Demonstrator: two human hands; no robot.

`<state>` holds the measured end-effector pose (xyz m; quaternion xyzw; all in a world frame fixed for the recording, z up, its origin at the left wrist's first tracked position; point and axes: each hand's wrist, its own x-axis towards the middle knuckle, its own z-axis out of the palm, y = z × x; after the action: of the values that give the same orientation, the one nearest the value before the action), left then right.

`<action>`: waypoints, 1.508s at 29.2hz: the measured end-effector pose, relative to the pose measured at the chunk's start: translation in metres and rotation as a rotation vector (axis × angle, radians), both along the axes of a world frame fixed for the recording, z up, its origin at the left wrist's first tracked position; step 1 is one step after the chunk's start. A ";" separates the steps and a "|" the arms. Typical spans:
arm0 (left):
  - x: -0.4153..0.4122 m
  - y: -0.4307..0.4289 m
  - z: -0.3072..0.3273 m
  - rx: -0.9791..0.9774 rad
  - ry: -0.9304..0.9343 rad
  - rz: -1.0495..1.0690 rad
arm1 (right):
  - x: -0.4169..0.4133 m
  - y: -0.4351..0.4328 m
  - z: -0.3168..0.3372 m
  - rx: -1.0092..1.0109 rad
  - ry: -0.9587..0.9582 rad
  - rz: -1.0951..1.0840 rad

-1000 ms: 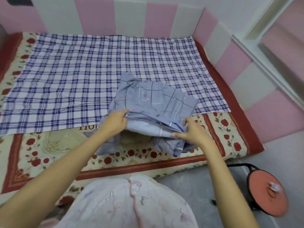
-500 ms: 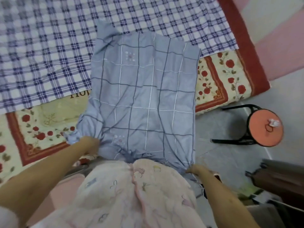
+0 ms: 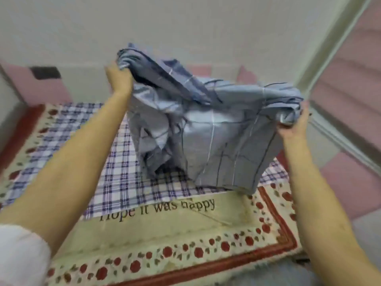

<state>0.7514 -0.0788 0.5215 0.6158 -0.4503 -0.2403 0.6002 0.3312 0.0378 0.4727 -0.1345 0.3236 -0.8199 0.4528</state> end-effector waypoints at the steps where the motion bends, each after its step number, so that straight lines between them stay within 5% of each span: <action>1: 0.003 -0.009 0.013 -0.084 -0.010 0.036 | 0.001 -0.001 0.026 -0.117 -0.084 0.035; 6: 0.005 -0.003 0.061 -0.223 -0.227 -0.021 | 0.010 -0.003 0.092 -0.336 -0.154 0.014; 10: 0.008 0.011 0.068 -0.279 -0.413 -0.061 | 0.043 0.003 0.096 -0.224 -0.181 -0.028; 14: 0.028 0.030 0.005 -0.157 -0.537 -0.186 | 0.056 -0.006 0.035 -0.068 -0.128 -0.033; 27: 0.078 0.127 -0.247 0.686 -1.483 -0.950 | 0.099 0.028 -0.178 0.847 0.196 -0.116; 33: 0.109 0.203 -0.336 1.163 -1.547 -1.059 | 0.131 0.088 -0.278 1.171 0.367 0.037; 36: 0.121 0.229 -0.349 1.331 -1.735 -1.157 | 0.127 0.108 -0.297 1.222 0.467 0.044; 40: 0.100 0.239 -0.342 1.553 -1.788 -1.606 | 0.119 0.122 -0.294 1.281 0.644 0.122; 42: 0.081 0.233 -0.338 1.748 -1.693 -1.493 | 0.113 0.121 -0.292 1.299 0.736 0.142; 44: 0.062 0.217 -0.342 1.628 -1.671 -1.427 | 0.105 0.127 -0.291 1.307 0.813 0.172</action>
<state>0.8133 0.1378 0.1796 0.3879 -0.6248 -0.2494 -0.6300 0.4361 0.1645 0.1815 -0.1548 0.8710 -0.3105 0.3480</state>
